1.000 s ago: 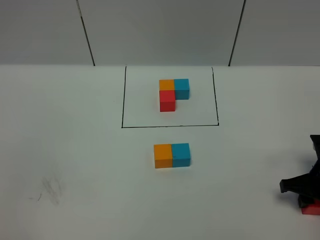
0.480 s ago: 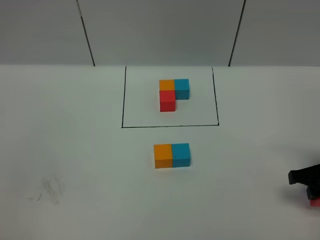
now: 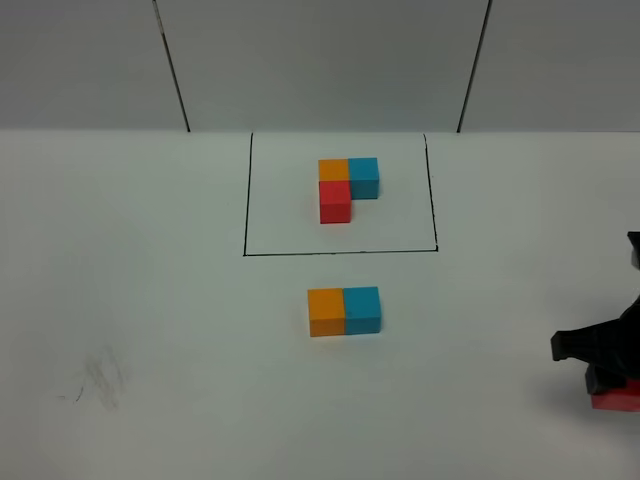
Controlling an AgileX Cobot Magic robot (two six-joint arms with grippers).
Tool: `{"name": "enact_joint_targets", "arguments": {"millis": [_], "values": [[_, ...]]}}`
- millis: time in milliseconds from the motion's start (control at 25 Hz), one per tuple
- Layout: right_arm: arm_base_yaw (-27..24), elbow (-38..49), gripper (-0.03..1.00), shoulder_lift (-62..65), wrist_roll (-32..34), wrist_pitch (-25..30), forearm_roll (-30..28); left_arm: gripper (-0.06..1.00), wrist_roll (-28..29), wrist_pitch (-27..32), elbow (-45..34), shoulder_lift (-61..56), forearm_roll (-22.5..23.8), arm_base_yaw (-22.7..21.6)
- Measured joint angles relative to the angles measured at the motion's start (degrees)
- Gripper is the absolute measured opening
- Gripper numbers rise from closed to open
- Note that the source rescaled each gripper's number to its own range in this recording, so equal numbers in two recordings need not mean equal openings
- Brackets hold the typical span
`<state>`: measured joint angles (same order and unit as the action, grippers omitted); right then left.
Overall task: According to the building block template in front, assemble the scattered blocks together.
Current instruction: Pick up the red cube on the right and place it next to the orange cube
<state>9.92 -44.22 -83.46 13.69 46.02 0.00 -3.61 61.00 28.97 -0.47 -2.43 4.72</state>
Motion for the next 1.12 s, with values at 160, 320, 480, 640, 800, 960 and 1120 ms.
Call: {"name": "enact_joint_targets", "arguments": {"millis": [160,320,480,640,800,960,1120], "values": [[4.56,-2.43,0.27,0.0,2.68,0.44,1.21,0.98,0.0,0.0,0.0,0.0,0.0,0.0],[10.51,-6.41,0.27,0.0,7.2,0.59,0.0,0.98,0.0,0.0,0.0,0.0,0.0,0.0],[15.47,-10.39,0.27,-0.33,13.64,3.63,-3.26,0.98,0.0,0.0,0.0,0.0,0.0,0.0],[18.64,-13.46,0.27,-2.43,20.05,7.34,-4.17,0.98,0.0,0.0,0.0,0.0,0.0,0.0],[21.64,-16.44,0.27,-6.2,25.01,8.31,-4.22,0.98,0.0,0.05,0.0,0.0,0.0,0.0],[24.53,-20.47,0.27,-10.93,25.92,9.89,-4.22,0.98,0.0,0.05,0.0,0.0,0.0,0.0],[27.6,-24.45,0.27,-14.59,26.42,10.39,-4.34,0.98,0.0,0.05,0.0,0.0,0.0,0.0]]}}
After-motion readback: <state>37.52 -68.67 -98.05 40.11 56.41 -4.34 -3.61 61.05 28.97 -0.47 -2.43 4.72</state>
